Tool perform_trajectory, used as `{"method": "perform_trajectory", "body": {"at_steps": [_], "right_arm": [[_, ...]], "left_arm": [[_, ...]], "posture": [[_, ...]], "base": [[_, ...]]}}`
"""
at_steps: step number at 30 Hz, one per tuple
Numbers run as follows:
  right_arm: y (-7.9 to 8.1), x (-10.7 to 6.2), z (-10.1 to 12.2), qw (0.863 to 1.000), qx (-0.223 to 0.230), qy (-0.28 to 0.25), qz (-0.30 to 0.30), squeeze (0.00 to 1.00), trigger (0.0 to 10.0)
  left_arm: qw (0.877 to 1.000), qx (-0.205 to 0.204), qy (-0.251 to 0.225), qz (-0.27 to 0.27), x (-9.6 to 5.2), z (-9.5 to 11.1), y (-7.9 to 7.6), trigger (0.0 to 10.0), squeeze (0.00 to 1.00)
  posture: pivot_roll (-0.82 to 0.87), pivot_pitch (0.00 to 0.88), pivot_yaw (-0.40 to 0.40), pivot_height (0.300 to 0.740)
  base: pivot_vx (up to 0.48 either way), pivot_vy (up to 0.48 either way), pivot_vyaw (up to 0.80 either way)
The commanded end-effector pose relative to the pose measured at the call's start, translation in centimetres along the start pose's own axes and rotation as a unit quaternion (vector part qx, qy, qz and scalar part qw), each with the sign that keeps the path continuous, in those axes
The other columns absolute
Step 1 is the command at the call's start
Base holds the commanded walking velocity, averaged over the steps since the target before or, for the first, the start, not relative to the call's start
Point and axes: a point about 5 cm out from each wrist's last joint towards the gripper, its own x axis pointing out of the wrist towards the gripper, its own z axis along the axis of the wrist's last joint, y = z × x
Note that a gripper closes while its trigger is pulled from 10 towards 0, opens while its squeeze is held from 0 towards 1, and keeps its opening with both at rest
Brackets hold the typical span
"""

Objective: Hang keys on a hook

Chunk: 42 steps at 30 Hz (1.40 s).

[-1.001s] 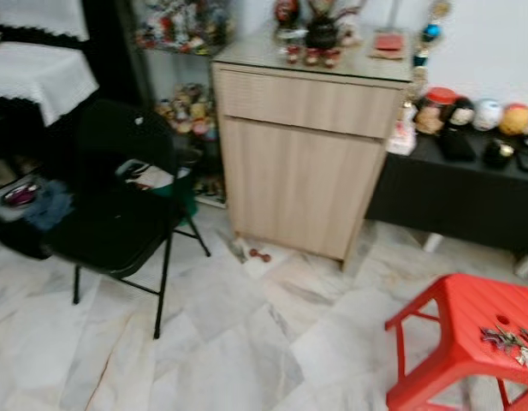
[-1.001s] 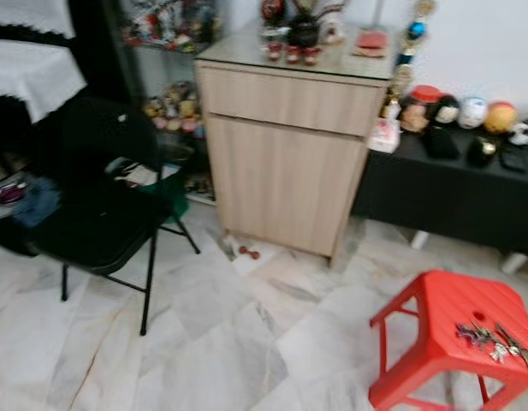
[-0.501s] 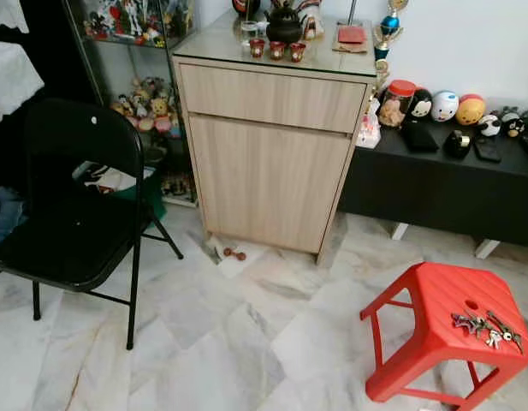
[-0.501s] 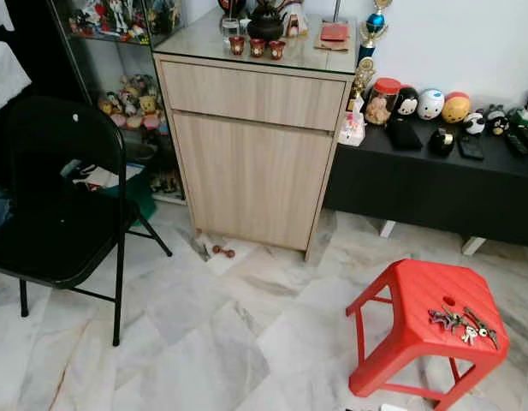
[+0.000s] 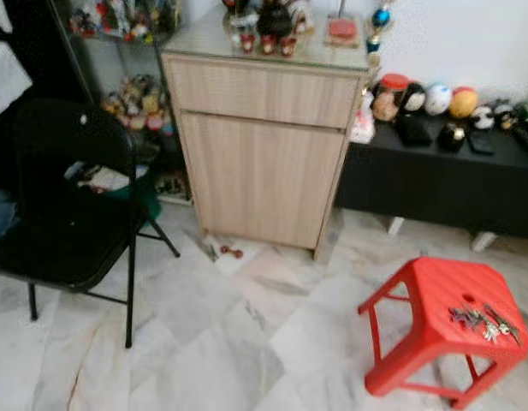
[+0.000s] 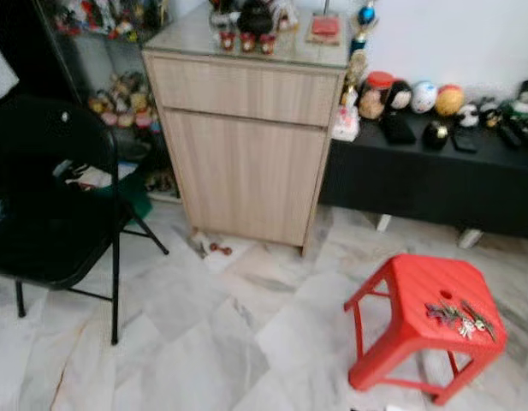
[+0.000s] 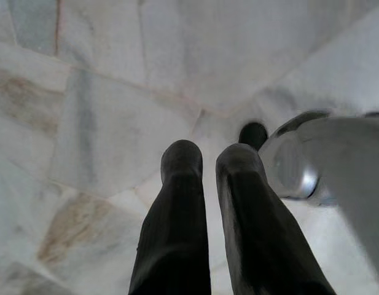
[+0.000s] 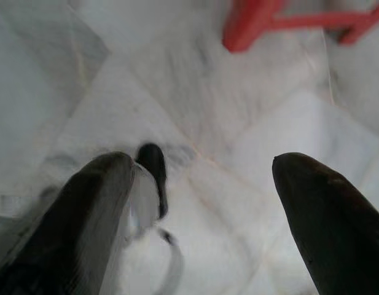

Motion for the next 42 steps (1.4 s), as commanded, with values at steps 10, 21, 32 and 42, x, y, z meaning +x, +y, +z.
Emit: {"method": "perform_trajectory", "body": {"at_steps": [10, 21, 32, 42], "right_arm": [[-0.15, -0.04, 0.00, 1.000, -0.006, 0.003, 0.002, 0.00, 10.0], [-0.08, -0.02, 0.06, 1.000, -0.009, 0.004, 0.008, 0.00, 10.0], [-0.18, -0.06, 0.10, 1.000, 0.010, -0.005, 0.007, 0.00, 10.0], [-0.25, -0.09, 0.04, 1.000, 0.009, -0.006, 0.007, 0.00, 10.0]], "left_arm": [[1.000, -0.006, 0.023, -0.005, -0.19, -1.24, -0.30, 10.0, 0.00], [1.000, -0.020, 0.015, -0.010, -0.18, -1.11, -0.40, 10.0, 0.00], [0.999, -0.030, 0.014, -0.006, -0.20, -1.23, -0.47, 10.0, 0.00], [0.999, -0.029, 0.017, -0.012, -0.22, -1.36, -0.63, 10.0, 0.00]], "posture": [[0.19, 0.042, -0.031, 0.740], [0.19, 0.040, -0.032, 0.740], [0.19, 0.031, -0.043, 0.740], [0.19, 0.015, -0.042, 0.740]], "base": [[0.000, -0.175, -0.53], [0.000, 0.000, -0.76], [0.117, 0.000, -0.07], [0.275, 0.000, 0.00]]}}
